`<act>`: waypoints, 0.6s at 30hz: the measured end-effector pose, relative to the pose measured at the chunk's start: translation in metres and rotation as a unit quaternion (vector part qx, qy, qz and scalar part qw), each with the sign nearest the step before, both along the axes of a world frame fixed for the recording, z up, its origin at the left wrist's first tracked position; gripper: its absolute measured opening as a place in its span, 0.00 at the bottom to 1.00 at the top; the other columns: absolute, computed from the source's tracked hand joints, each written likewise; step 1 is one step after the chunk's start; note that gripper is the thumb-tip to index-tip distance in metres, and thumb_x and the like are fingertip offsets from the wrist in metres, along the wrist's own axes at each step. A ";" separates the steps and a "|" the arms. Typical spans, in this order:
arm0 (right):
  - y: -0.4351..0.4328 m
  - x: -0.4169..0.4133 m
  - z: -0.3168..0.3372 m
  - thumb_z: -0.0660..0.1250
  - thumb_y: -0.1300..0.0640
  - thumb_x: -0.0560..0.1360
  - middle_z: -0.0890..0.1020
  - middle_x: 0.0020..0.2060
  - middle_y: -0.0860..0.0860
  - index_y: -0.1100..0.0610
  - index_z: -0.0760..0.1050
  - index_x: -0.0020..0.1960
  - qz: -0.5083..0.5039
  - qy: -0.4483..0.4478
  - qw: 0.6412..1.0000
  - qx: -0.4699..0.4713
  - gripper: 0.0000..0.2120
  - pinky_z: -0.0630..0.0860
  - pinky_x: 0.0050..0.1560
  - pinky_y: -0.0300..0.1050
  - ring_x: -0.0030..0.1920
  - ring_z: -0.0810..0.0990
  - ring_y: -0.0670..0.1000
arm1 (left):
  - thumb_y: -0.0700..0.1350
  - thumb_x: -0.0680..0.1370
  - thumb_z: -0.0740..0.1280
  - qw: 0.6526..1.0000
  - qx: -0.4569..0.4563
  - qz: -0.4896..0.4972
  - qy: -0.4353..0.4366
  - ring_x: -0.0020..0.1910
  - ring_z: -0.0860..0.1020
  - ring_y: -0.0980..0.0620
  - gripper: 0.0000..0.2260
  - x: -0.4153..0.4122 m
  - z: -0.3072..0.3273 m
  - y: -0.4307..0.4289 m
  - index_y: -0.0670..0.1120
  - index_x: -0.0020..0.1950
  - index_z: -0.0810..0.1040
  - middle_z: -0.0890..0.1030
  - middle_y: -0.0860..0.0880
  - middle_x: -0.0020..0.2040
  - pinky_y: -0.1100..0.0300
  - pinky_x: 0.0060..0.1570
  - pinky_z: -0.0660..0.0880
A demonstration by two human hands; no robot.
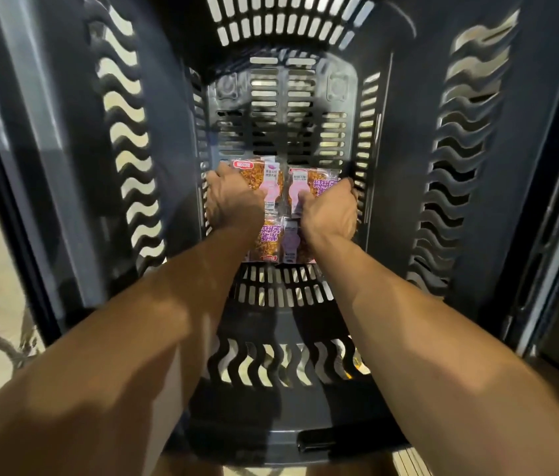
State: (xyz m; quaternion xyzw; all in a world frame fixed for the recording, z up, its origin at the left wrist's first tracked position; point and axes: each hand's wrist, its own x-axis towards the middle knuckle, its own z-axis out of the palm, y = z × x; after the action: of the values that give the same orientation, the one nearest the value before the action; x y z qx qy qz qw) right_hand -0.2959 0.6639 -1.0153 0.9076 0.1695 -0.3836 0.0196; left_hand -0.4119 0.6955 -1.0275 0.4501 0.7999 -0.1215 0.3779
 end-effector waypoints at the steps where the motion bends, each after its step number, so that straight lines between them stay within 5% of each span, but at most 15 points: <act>1: -0.001 0.000 0.001 0.78 0.44 0.74 0.78 0.67 0.58 0.60 0.68 0.72 -0.003 -0.006 1.000 -0.001 0.35 0.78 0.64 0.60 0.67 0.78 0.61 | 0.50 0.76 0.77 1.000 0.003 0.010 -0.001 0.66 0.75 0.43 0.30 0.000 0.001 0.001 0.43 0.71 0.67 0.73 0.43 0.67 0.50 0.63 0.74; 5: -0.002 0.001 0.003 0.78 0.39 0.72 0.76 0.67 0.58 0.58 0.74 0.67 0.009 0.004 1.000 -0.006 0.33 0.77 0.64 0.61 0.66 0.78 0.61 | 0.48 0.74 0.80 0.998 0.007 0.056 -0.010 0.55 0.78 0.45 0.30 0.000 0.009 0.004 0.45 0.68 0.66 0.75 0.49 0.52 0.52 0.48 0.77; 12: 0.001 0.005 0.041 0.78 0.46 0.75 0.78 0.43 0.47 0.55 0.70 0.59 -0.083 0.079 0.990 0.081 0.24 0.75 0.47 0.50 0.49 0.80 0.54 | 0.53 0.74 0.79 0.997 0.001 0.013 -0.070 0.59 0.77 0.45 0.21 -0.004 0.050 0.005 0.46 0.61 0.77 0.77 0.46 0.60 0.53 0.54 0.76; 16: 0.014 0.017 0.097 0.81 0.46 0.71 0.84 0.46 0.53 0.56 0.74 0.56 -0.107 0.099 0.976 0.159 0.24 0.80 0.53 0.57 0.48 0.83 0.56 | 0.50 0.76 0.78 0.988 0.025 0.047 -0.142 0.40 0.80 0.56 0.15 -0.014 0.113 0.014 0.49 0.54 0.76 0.81 0.53 0.47 0.71 0.31 0.71; 18: 0.022 0.025 0.132 0.82 0.47 0.70 0.85 0.49 0.54 0.58 0.75 0.56 -0.111 0.120 0.969 0.186 0.25 0.80 0.55 0.58 0.50 0.84 0.56 | 0.48 0.77 0.77 0.979 0.028 0.065 -0.192 0.33 0.80 0.61 0.15 -0.019 0.152 0.017 0.45 0.57 0.76 0.83 0.52 0.46 0.72 0.29 0.73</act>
State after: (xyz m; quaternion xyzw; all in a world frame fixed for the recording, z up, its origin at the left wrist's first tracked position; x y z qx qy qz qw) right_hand -0.2713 0.6863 -0.8829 0.8557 0.1374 -0.4512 -0.2127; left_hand -0.4313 0.7120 -0.8751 0.4225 0.7434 0.0146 0.5183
